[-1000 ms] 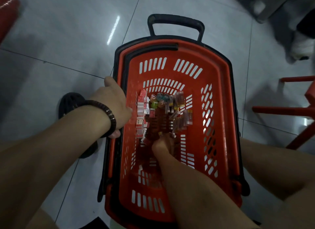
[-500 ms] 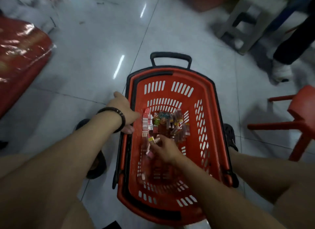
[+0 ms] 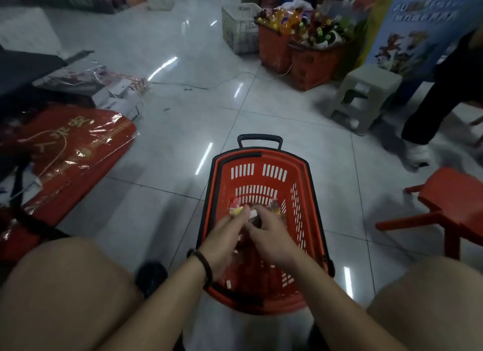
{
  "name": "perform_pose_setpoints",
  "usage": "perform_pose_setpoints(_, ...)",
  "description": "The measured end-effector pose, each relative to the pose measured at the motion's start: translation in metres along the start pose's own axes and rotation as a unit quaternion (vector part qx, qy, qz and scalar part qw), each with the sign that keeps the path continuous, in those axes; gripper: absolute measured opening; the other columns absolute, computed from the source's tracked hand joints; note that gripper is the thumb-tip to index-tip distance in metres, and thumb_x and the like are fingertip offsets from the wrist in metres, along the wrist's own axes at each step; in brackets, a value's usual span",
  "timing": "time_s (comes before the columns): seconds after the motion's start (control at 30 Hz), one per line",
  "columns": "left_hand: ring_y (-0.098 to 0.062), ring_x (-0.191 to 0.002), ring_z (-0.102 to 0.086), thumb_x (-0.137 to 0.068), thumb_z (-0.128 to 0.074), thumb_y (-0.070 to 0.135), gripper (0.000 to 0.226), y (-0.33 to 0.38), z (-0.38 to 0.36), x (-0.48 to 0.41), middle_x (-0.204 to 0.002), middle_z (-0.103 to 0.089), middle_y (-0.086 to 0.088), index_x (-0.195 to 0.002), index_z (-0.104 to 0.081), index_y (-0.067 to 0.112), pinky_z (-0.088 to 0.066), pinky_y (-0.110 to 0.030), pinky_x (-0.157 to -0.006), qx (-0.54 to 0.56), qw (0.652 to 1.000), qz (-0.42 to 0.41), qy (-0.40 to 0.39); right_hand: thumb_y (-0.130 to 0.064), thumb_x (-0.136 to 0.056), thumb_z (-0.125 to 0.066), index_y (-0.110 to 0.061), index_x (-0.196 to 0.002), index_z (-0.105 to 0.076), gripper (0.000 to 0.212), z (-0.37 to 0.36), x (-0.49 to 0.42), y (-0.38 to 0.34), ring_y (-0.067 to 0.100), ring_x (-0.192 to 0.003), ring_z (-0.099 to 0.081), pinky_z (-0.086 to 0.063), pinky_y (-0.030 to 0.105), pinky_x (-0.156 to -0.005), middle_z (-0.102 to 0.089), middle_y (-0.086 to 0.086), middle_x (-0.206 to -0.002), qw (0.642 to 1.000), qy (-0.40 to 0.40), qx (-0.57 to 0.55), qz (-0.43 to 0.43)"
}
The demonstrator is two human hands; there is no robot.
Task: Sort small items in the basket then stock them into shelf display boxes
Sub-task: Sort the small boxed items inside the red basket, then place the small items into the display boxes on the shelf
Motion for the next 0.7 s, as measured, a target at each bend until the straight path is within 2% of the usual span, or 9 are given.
perform_pose_setpoints(0.1,-0.028,-0.124,-0.068,-0.106,-0.057,0.038,0.033,-0.005,-0.013,0.008,-0.13,-0.073,-0.006,-0.134,-0.068,0.024,-0.054,-0.056,-0.106,0.115,0.993,-0.023,-0.005,-0.005,-0.103,-0.058,-0.023,-0.117,-0.071,0.026,-0.001,0.003,-0.011,0.005,-0.104,-0.072,-0.06,0.026,-0.092,-0.076,-0.008,-0.11,0.999,0.004,0.042,0.025)
perform_pose_setpoints(0.17,-0.029,-0.122,-0.07,-0.107,-0.056,0.032,0.032,-0.002,-0.012,0.006,-0.129,-0.074,-0.009,-0.135,-0.067,0.02,-0.055,-0.054,-0.105,0.141,0.989,-0.037,0.011,-0.004,-0.102,-0.06,-0.024,-0.117,-0.073,0.028,-0.001,-0.001,-0.014,0.005,-0.103,-0.072,-0.06,0.027,-0.092,-0.076,-0.008,-0.109,0.998,0.014,0.062,0.028)
perform_pose_setpoints(0.27,-0.029,-0.115,-0.074,-0.108,-0.054,0.032,0.032,0.003,-0.005,-0.002,-0.124,-0.076,-0.011,-0.133,-0.067,0.017,-0.06,-0.048,-0.096,0.167,0.985,-0.037,0.023,-0.014,-0.099,-0.058,-0.029,-0.114,-0.07,0.024,-0.009,-0.011,-0.02,0.012,-0.108,-0.069,-0.06,0.038,-0.098,-0.07,-0.002,-0.116,0.995,0.007,0.086,0.04)
perform_pose_setpoints(0.37,-0.027,-0.11,-0.076,-0.108,-0.052,0.039,0.034,0.009,0.001,-0.012,-0.12,-0.077,-0.009,-0.131,-0.068,0.019,-0.062,-0.044,-0.088,0.165,0.984,-0.044,0.045,-0.019,-0.099,-0.057,-0.034,-0.116,-0.07,0.026,-0.018,-0.02,-0.023,0.008,-0.11,-0.066,-0.058,0.038,-0.1,-0.068,-0.007,-0.117,0.994,0.044,0.087,0.054)
perform_pose_setpoints(0.43,-0.03,-0.108,-0.076,-0.109,-0.049,0.041,0.038,0.019,0.007,-0.024,-0.119,-0.077,-0.013,-0.131,-0.068,0.016,-0.062,-0.044,-0.086,0.2,0.977,-0.044,0.057,-0.015,-0.1,-0.065,-0.035,-0.12,-0.071,0.03,-0.017,-0.031,-0.031,0.002,-0.106,-0.069,-0.059,0.034,-0.098,-0.074,-0.014,-0.111,0.992,0.079,0.072,0.06)
perform_pose_setpoints(0.5,-0.036,-0.109,-0.075,-0.111,-0.045,0.039,0.043,0.035,0.018,-0.045,-0.119,-0.076,-0.02,-0.132,-0.065,0.008,-0.062,-0.044,-0.081,0.237,0.969,-0.038,0.064,-0.014,-0.096,-0.075,-0.035,-0.126,-0.069,0.038,-0.011,-0.051,-0.045,0.003,-0.098,-0.074,-0.062,0.037,-0.094,-0.079,-0.011,-0.102,0.995,0.087,0.029,0.047)
perform_pose_setpoints(0.53,-0.037,-0.11,-0.074,-0.111,-0.045,0.039,0.045,0.044,0.024,-0.056,-0.12,-0.075,-0.022,-0.133,-0.064,0.005,-0.062,-0.045,-0.081,0.239,0.968,-0.041,0.062,-0.014,-0.094,-0.078,-0.031,-0.124,-0.071,0.035,-0.007,-0.063,-0.055,0.007,-0.093,-0.076,-0.064,0.041,-0.091,-0.08,-0.007,-0.098,0.996,0.081,0.013,0.044)
perform_pose_setpoints(0.6,-0.037,-0.11,-0.074,-0.11,-0.047,0.041,0.047,0.067,0.041,-0.079,-0.121,-0.074,-0.022,-0.134,-0.063,0.004,-0.061,-0.045,-0.083,0.223,0.97,-0.063,0.069,-0.013,-0.092,-0.08,-0.025,-0.106,-0.075,0.019,0.002,-0.095,-0.078,0.012,-0.085,-0.078,-0.064,0.046,-0.084,-0.08,-0.002,-0.091,0.996,0.076,0.007,0.056)
perform_pose_setpoints(0.7,-0.025,-0.088,-0.076,-0.109,-0.051,0.036,0.036,0.113,0.062,-0.097,-0.107,-0.078,-0.016,-0.117,-0.073,0.008,-0.059,-0.033,-0.066,0.175,0.975,-0.103,0.087,-0.017,-0.096,-0.077,-0.019,-0.098,-0.078,0.003,0.014,-0.145,-0.118,0.02,-0.084,-0.077,-0.064,0.047,-0.082,-0.079,0.003,-0.089,0.996,0.065,-0.009,0.058)
Point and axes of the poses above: each hand's wrist, its own x-axis away from the middle knuckle, its own z-axis out of the back of the hand, y = z × x, the point moved 3 cm from there along -x, towards the middle knuckle
